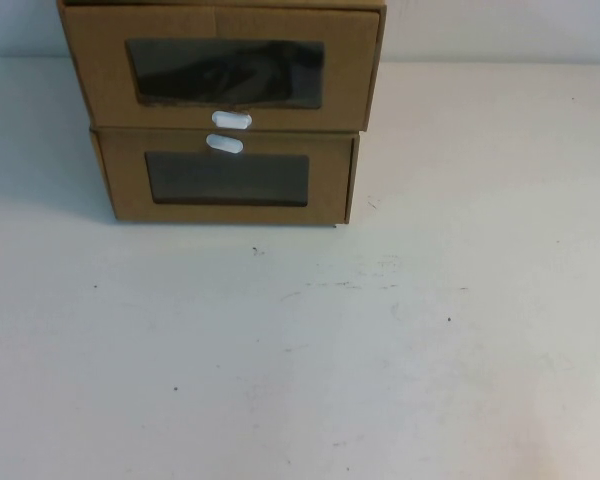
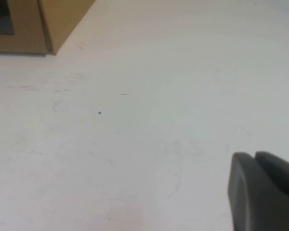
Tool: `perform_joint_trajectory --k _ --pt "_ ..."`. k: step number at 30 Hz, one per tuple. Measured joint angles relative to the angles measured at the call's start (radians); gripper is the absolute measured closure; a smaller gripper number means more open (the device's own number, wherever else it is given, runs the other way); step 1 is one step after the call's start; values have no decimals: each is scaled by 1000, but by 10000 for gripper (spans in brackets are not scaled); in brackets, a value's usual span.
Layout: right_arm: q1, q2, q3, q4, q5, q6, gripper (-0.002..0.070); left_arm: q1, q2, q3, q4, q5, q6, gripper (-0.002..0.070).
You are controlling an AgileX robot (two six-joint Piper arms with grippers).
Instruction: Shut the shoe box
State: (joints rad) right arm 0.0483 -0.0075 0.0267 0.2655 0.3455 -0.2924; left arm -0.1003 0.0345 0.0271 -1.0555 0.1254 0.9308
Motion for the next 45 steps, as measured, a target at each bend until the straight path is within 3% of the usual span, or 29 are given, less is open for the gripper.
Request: perform_joint_trajectory --k 29,32,34,39,42,45 --pt "0 0 0 12 17 -9 689 0 0 0 11 0 0 680" --pt "0 0 0 13 17 -9 689 0 0 0 175 2 -40 680" --pt "0 0 0 13 17 -9 689 0 0 0 357 10 -173 680" --pt "0 0 0 14 17 -9 689 0 -27 0 954 42 -750 680" --pt "0 -1 0 15 17 -9 689 0 -44 0 1123 65 -913 680" --pt "0 -2 0 15 17 -9 689 0 -45 0 1165 110 -960 680"
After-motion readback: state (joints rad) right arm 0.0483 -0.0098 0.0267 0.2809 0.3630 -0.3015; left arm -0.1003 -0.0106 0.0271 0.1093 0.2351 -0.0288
